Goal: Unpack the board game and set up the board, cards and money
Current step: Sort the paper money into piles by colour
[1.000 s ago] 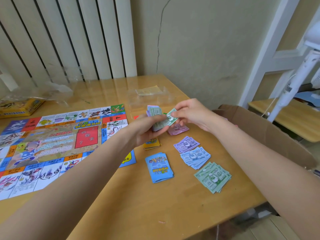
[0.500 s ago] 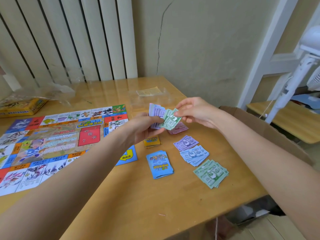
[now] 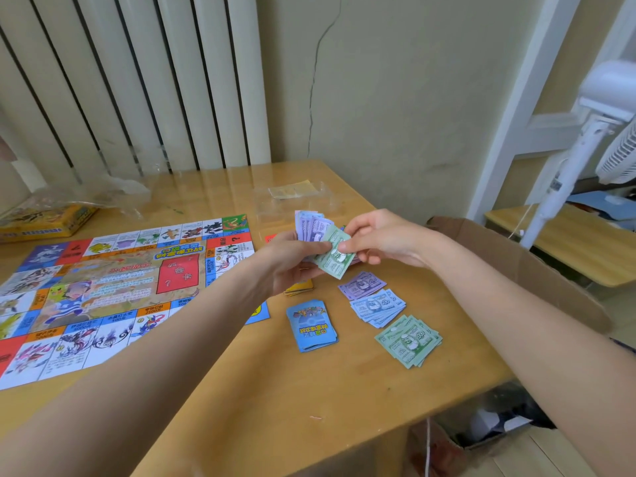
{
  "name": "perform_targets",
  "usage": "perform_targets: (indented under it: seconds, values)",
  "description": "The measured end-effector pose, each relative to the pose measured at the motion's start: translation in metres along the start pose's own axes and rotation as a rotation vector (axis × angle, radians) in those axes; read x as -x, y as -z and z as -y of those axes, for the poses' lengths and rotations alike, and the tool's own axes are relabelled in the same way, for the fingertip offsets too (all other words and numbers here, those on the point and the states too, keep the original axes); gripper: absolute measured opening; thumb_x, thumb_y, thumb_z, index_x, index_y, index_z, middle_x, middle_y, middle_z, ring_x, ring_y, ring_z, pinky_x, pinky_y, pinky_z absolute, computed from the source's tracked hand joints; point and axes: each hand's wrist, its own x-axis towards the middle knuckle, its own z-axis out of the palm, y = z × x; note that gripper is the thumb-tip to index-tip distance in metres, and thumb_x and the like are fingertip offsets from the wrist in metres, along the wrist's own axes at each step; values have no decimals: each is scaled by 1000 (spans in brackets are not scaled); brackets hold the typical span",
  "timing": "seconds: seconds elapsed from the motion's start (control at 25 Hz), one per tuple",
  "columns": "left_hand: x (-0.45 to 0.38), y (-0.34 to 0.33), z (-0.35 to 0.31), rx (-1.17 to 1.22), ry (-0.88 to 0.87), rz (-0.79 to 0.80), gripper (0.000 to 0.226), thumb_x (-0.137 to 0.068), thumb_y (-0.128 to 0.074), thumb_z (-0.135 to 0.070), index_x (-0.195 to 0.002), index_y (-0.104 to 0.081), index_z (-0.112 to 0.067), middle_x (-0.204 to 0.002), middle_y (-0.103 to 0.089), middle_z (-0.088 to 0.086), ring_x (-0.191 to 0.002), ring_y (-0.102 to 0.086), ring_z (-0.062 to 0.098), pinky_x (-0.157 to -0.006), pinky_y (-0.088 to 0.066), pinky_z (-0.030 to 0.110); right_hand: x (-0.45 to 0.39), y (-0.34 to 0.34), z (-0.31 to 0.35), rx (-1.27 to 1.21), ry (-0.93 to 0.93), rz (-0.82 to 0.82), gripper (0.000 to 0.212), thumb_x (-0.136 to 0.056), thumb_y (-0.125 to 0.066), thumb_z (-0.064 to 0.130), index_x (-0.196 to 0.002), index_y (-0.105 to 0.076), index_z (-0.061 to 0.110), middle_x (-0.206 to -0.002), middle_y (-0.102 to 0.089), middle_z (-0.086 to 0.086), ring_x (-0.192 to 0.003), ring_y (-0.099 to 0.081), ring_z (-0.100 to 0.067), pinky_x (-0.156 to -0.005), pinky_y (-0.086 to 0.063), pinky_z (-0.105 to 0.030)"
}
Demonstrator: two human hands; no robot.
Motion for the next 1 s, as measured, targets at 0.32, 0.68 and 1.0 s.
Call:
perform_targets:
  seconds: [0.32,0.68,1.0]
  values:
    - [11,-7,2,-55,-63,-27,6,-89,-61,-11,-95,-61,-13,-85,-65,2,-74,-63,11,-48,-51,15,19,-3,-8,-47,-16,-34,31,-80,-68,-1,-106,-51,5,-67,-60,-2,-46,-49,-6,-41,-39,-16]
    - [26,-17,7,-151,-49,28,4,-88,-62,-11,-92,-63,-12,-81,-68,2,-70,-65,11,-61,-55,19,42,-2,-3,138,-3,25,8,-83,-67,8,-83,-59,8,-71,-65,-6,-50,-57,-9,-40,-40,-17]
    - [46,-32,16,-142,30,148,6,-90,-58,-8,-87,-64,-8,-69,-72,1,-60,-69,10,-60,-59,25,84,11,-18,304,-179,110,23,-85,-67,23,-67,-60,10,-51,-53,-1,-38,-39,-6,-36,-24,-15]
